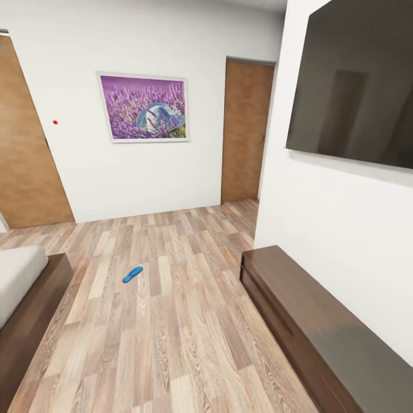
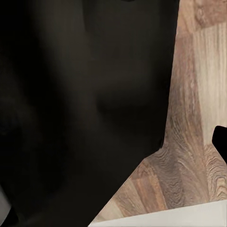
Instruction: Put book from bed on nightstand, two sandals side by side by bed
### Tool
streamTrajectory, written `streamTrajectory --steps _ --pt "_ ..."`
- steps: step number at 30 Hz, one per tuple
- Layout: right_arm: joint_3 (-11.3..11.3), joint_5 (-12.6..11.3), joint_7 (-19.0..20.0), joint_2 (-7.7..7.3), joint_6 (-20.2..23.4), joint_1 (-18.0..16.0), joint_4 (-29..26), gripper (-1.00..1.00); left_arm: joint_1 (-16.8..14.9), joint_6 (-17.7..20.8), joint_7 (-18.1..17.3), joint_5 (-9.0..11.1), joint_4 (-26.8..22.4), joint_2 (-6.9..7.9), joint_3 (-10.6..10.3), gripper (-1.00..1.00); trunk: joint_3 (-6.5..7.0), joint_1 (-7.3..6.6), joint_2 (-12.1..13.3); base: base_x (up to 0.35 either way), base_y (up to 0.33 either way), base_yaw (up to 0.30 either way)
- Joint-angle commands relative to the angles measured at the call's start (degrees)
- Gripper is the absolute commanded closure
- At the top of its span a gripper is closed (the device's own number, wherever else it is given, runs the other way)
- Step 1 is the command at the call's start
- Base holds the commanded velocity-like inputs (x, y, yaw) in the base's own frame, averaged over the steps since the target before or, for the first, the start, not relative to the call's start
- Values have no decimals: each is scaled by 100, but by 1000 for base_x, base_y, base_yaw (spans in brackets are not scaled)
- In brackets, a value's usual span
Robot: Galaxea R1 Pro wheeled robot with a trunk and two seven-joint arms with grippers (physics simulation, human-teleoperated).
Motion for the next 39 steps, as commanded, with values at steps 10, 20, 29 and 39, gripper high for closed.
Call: streamTrajectory --steps 10,20,29,39 --pt "-4 -8 4 -3 1 -1 -1 -100 -2 -10 -6 -2 2 1 -1 -100 -5 2 -2 230 199 6" --pt "1 -6 4 2 -4 -1 -1 -100 -2 -10 -6 -2 2 1 -8 -100 1 2 -2 242 200 11" --pt "-2 -2 4 5 -150 -1 -1 -100 -2 -10 -6 -2 2 1 -11 -100 55 2 -2 251 199 80" --pt "-4 -7 4 -2 -187 -1 0 -100 -2 -14 -6 -2 2 1 -17 -100 90 2 -2 252 147 50"
